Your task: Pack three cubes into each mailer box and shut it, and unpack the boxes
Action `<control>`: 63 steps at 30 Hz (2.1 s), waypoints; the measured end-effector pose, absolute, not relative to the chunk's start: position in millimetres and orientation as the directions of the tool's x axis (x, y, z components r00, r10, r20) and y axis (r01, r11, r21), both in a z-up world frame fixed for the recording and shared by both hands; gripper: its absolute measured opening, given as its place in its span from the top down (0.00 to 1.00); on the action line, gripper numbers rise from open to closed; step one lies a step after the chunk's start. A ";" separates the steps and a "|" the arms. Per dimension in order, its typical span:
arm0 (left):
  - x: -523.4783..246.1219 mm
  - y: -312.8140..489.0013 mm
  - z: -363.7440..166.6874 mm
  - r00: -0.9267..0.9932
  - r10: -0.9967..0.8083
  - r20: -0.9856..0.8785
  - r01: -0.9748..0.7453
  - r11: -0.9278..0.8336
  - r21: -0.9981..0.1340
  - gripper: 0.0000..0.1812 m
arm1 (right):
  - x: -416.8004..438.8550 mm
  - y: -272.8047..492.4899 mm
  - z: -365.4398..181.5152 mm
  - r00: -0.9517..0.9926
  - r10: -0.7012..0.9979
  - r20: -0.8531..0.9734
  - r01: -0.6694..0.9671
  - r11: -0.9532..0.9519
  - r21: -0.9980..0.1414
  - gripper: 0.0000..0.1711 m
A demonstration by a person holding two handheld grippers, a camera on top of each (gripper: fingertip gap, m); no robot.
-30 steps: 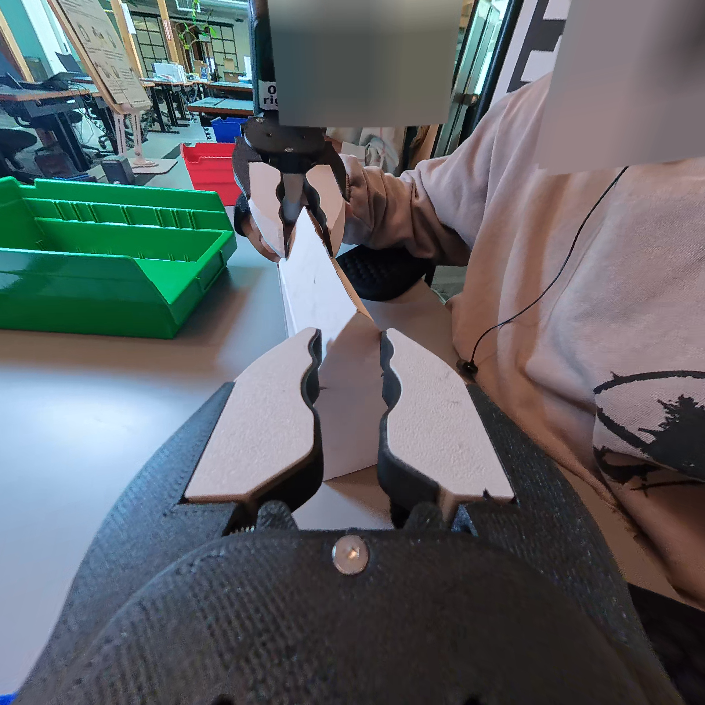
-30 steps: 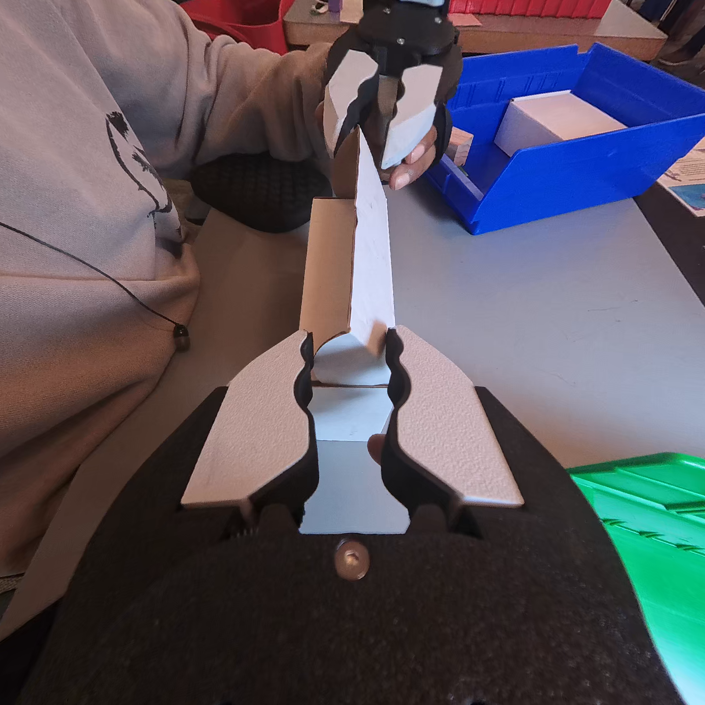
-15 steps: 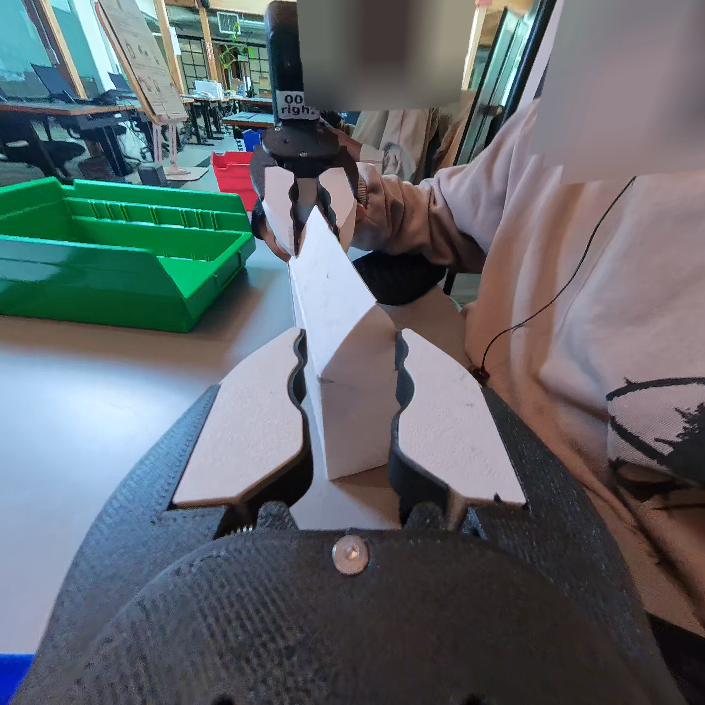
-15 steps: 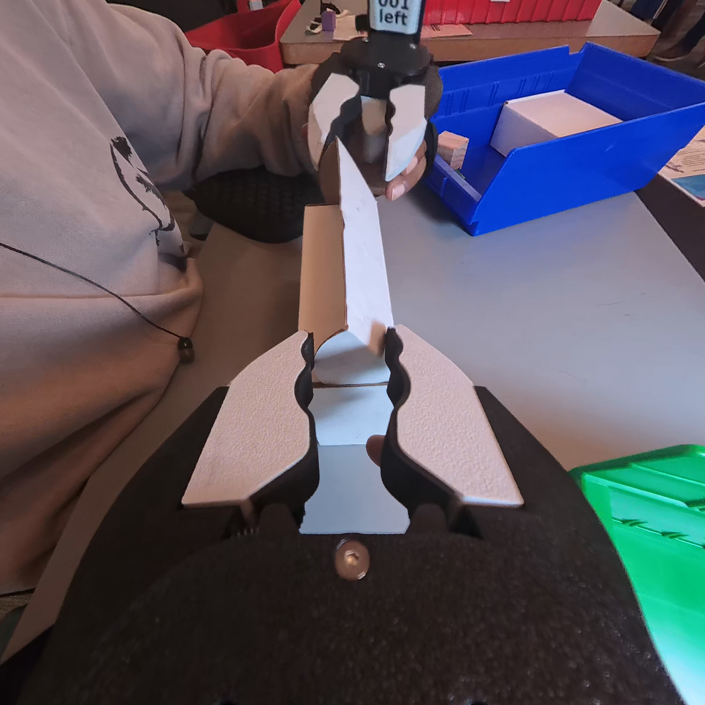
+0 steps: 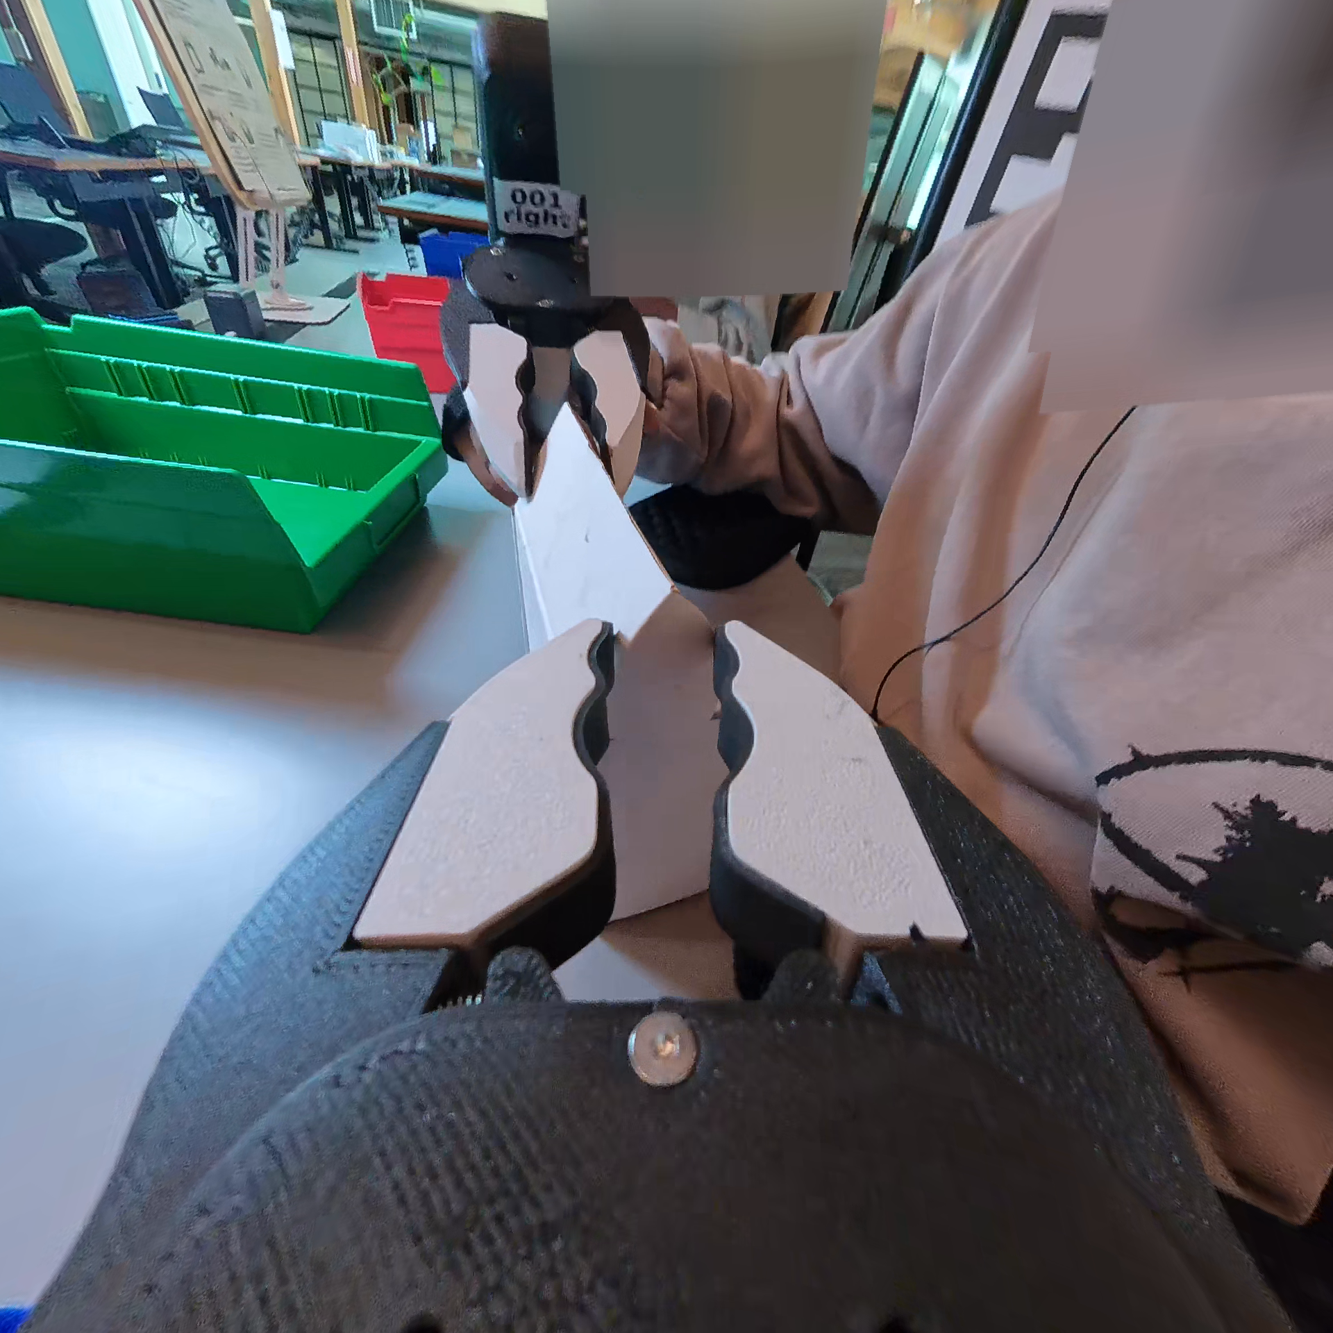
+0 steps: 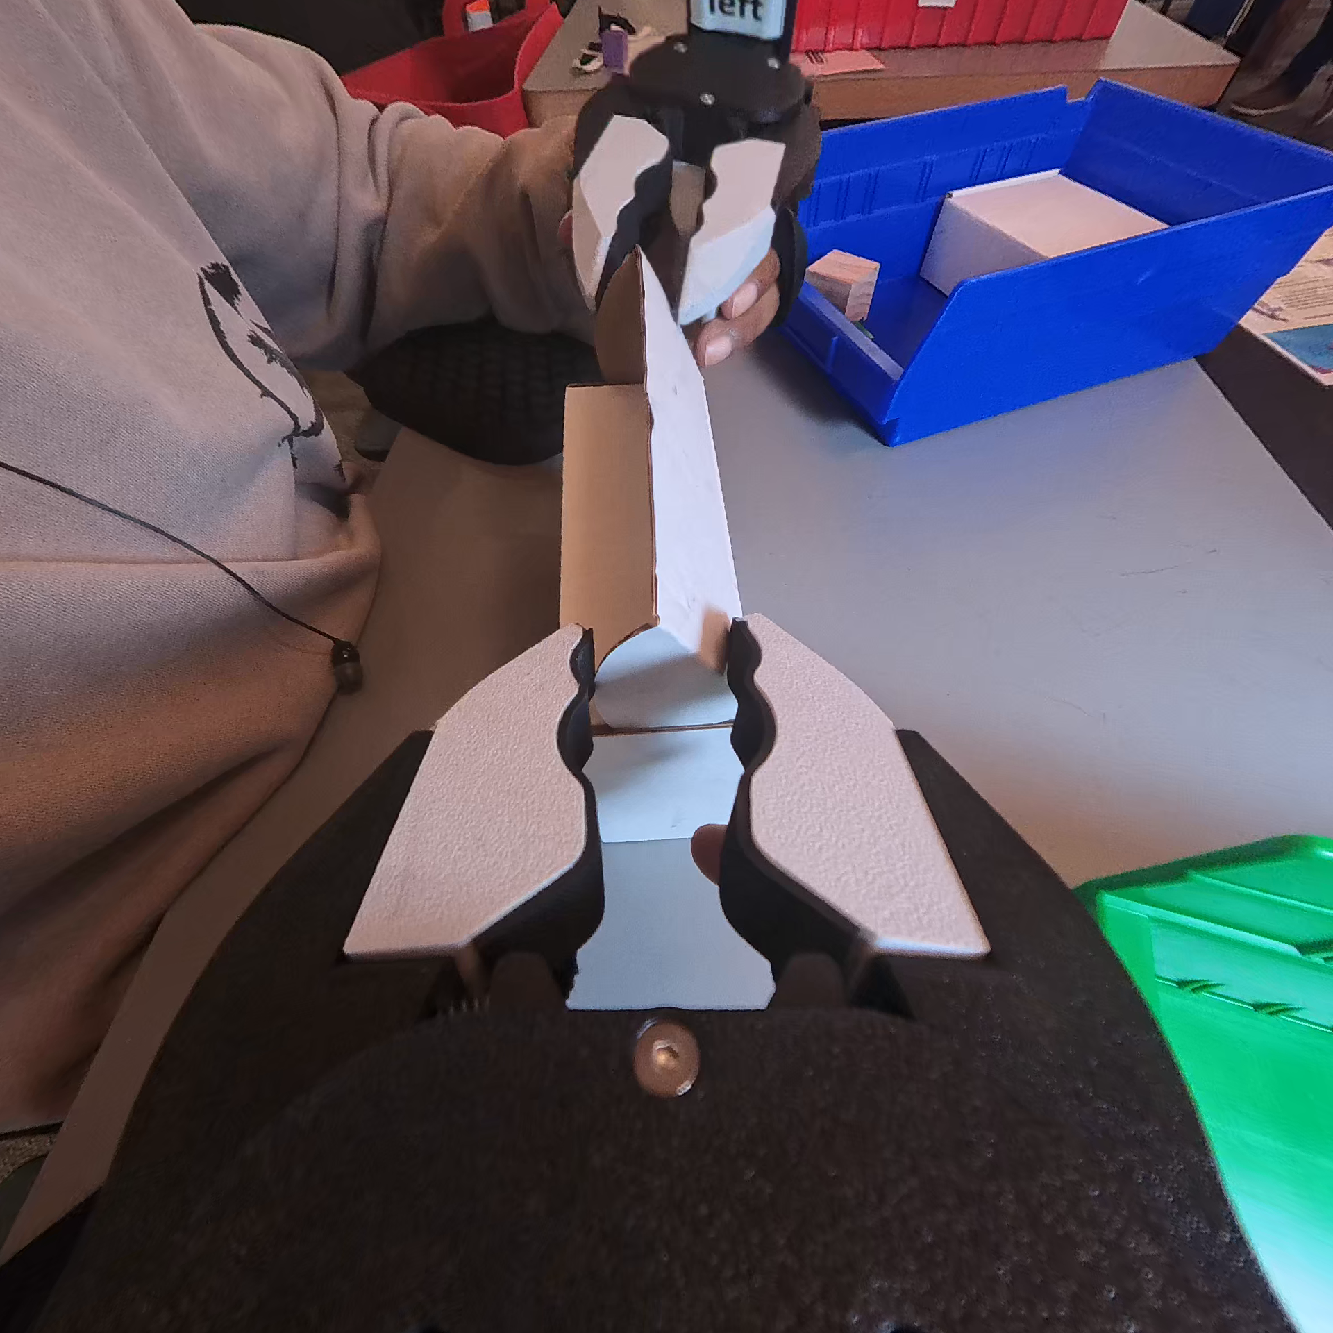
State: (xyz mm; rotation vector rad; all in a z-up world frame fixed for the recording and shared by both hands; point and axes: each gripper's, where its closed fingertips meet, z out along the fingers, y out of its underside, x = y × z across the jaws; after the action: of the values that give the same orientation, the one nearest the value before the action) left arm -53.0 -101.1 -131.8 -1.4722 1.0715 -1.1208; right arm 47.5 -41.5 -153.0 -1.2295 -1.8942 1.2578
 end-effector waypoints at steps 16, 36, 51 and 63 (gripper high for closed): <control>-65.2 -106.9 -137.6 0.220 -0.974 -0.051 -0.250 -0.006 -0.968 0.75 | 43.8 -43.5 -154.8 -0.429 0.903 -0.020 0.385 0.163 -0.908 0.78; -58.9 -84.5 -144.7 0.171 -0.980 0.101 -0.398 -0.162 -0.903 0.81 | 41.8 -41.1 -155.0 -0.419 0.908 -0.004 0.394 0.178 -0.902 0.78; -62.0 -67.2 -137.8 0.246 -0.884 0.397 -0.268 -0.456 -0.849 0.83 | 39.7 -35.1 -153.1 -0.424 0.906 -0.002 0.405 0.188 -0.895 0.78; -61.5 -65.1 -138.1 0.305 -0.833 0.462 -0.193 -0.529 -0.827 0.84 | 39.3 -39.3 -150.1 -0.420 0.905 -0.068 0.417 0.125 -0.900 0.78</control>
State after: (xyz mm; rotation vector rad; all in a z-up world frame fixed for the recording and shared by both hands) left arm -61.5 -65.1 -138.1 -1.9136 0.9100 -1.2373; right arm 39.3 -39.3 -150.1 -1.2716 -1.9012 1.2584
